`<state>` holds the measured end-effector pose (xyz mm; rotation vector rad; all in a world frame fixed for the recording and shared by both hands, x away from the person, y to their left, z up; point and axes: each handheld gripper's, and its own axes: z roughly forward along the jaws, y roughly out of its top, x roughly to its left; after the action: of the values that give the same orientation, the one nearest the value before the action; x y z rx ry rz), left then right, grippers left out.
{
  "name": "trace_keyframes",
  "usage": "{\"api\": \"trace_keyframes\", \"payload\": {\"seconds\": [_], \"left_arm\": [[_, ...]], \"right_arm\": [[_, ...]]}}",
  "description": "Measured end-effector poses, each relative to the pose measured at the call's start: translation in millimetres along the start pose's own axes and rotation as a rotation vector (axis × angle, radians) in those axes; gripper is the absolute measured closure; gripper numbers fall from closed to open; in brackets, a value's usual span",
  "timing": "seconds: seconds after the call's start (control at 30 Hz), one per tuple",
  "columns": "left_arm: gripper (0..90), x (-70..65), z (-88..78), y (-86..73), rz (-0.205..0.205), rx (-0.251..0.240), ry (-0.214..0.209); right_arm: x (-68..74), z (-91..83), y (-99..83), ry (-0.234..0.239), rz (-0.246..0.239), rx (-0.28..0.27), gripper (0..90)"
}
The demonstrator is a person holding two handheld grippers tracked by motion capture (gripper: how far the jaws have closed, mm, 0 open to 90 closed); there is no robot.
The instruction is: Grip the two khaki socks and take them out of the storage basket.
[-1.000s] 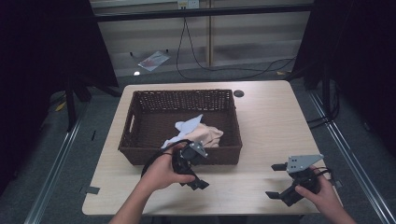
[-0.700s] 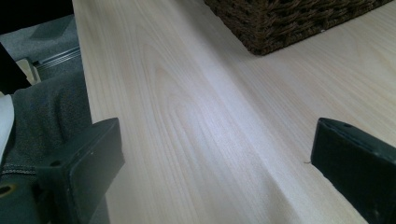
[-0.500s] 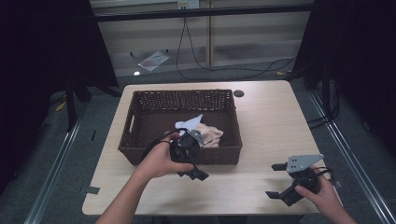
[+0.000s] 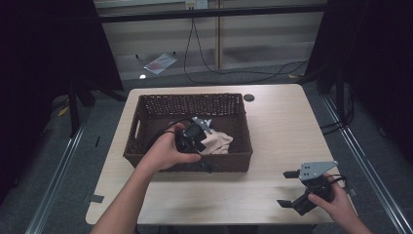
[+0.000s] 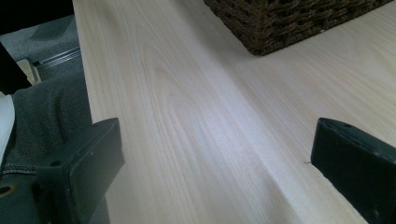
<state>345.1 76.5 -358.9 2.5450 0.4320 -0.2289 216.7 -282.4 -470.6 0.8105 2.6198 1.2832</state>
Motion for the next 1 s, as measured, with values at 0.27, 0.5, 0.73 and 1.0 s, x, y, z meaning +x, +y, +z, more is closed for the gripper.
{"api": "trace_keyframes", "payload": {"seconds": [0.27, 0.5, 0.73, 1.0], "left_arm": [[11.2, 14.9, -5.6, 6.3, -0.028, 0.016, 0.043], [11.7, 29.8, -2.8, 7.8, -0.057, 0.016, 0.091], [12.7, 42.0, 0.6, 10.1, -0.074, 0.038, 0.115], [14.2, 55.7, 6.2, 11.8, -0.110, 0.046, 0.148]], "right_arm": [[-0.1, -0.4, 0.0, -0.001, -0.002, -0.001, 2.3], [0.0, -0.7, 0.1, -0.003, -0.002, 0.001, 2.3], [0.1, -0.6, 0.1, -0.003, -0.002, 0.002, 2.3], [0.1, -0.4, -0.1, 0.002, -0.004, 0.002, 2.3]]}}
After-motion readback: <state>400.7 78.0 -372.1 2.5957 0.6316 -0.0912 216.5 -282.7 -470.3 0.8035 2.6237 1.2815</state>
